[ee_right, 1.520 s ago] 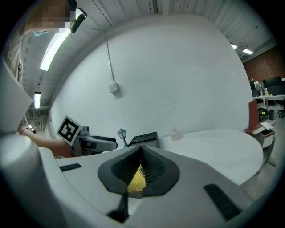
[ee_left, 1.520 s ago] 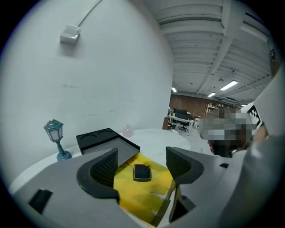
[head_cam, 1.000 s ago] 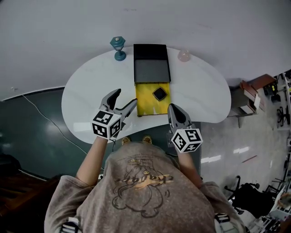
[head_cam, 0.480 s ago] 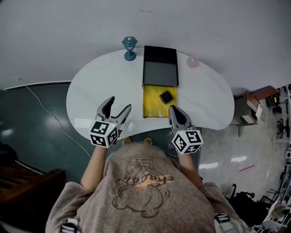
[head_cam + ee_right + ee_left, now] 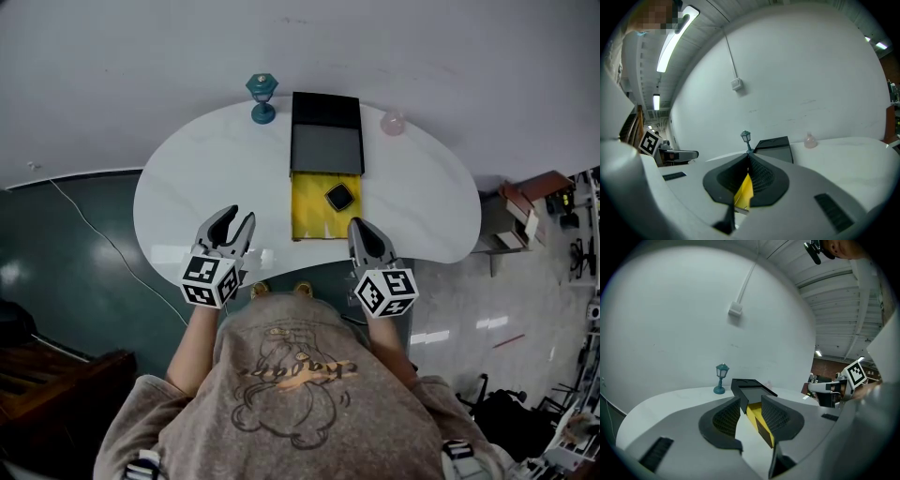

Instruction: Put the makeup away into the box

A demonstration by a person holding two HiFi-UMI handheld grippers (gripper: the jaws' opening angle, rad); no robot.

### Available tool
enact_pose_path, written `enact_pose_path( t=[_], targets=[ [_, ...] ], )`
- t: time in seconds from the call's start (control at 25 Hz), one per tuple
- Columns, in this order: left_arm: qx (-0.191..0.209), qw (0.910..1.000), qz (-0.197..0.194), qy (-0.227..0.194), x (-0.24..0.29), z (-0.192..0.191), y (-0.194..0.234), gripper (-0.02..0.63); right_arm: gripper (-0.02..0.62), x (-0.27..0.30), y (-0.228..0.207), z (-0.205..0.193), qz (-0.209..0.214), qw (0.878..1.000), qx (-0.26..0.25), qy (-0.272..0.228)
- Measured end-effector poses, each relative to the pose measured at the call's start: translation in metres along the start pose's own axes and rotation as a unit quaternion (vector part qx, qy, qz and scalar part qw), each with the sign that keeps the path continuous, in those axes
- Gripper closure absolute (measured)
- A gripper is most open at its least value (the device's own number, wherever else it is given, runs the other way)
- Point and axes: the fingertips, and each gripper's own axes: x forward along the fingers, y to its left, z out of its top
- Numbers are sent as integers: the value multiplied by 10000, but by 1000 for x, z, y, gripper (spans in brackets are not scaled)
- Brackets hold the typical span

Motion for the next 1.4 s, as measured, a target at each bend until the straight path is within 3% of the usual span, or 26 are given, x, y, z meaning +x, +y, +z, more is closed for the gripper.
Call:
enact_pose_path(
  t=[0.4, 1.4],
  targets=[
    [-203, 9997, 114, -85, 0, -2, 6, 580, 592, -9, -12, -6, -164, 9998, -87, 36],
    [-384, 9992, -3, -140, 3, 4, -2, 584, 592, -14, -11, -16, -201, 9994, -184, 203]
  ],
)
